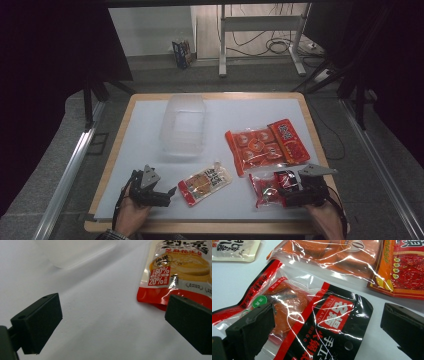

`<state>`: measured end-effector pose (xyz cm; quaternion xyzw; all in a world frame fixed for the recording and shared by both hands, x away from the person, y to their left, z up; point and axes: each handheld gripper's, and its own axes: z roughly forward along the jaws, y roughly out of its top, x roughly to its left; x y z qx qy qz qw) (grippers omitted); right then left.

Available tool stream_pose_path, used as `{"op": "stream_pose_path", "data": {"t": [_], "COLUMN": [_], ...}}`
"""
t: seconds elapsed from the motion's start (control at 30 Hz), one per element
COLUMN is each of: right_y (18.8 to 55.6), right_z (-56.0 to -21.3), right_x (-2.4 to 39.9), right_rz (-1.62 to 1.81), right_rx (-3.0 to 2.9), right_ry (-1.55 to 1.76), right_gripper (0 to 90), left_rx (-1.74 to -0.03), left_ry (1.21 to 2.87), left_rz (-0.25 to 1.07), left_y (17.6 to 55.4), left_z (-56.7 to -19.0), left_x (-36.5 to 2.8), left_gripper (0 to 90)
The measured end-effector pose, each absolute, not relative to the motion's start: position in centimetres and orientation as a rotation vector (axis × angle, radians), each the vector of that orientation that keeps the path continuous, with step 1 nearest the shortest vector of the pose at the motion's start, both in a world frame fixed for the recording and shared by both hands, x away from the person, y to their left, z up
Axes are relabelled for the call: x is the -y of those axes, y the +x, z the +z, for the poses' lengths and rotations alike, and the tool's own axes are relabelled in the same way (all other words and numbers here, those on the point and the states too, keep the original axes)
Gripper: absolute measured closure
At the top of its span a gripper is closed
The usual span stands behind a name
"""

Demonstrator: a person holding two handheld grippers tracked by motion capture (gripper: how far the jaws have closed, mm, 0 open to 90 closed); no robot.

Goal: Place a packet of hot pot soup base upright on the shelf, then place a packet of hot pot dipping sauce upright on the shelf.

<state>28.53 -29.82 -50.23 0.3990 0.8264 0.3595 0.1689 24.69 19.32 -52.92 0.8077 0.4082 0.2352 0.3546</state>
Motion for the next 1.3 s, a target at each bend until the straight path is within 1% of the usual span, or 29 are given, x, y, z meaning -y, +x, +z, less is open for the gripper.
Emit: {"op": "stream_pose_path", "data": {"t": [0.53, 0.67, 0.83, 1.07, 1.3], "right_y": [28.5, 28.6, 28.6, 28.8, 29.6], "right_z": [-50.3, -50.3, -50.3, -50.1, -49.8], "right_x": [29.8, 29.8, 29.8, 30.0, 31.0], "right_rz": [1.006, 1.007, 0.992, 0.994, 0.986], "right_rx": [-2.342, -2.330, -2.328, -2.308, -2.267], "right_ry": [1.125, 1.131, 1.136, 1.150, 1.199], "right_gripper": [0.0, 0.0, 0.0, 0.0, 0.0], "left_rx": [-1.026, -1.034, -1.020, -1.025, -0.986], "left_ry": [2.081, 2.062, 2.104, 2.116, 2.119], "left_rz": [0.609, 0.579, 0.598, 0.578, 0.524], "left_y": [24.8, 24.8, 24.8, 24.9, 25.2], "left_z": [-53.1, -53.0, -53.2, -53.3, -53.6], "left_x": [-19.5, -19.5, -19.4, -19.4, -19.5], "left_gripper": [1.9, 2.8, 3.7, 4.6, 6.5]}}
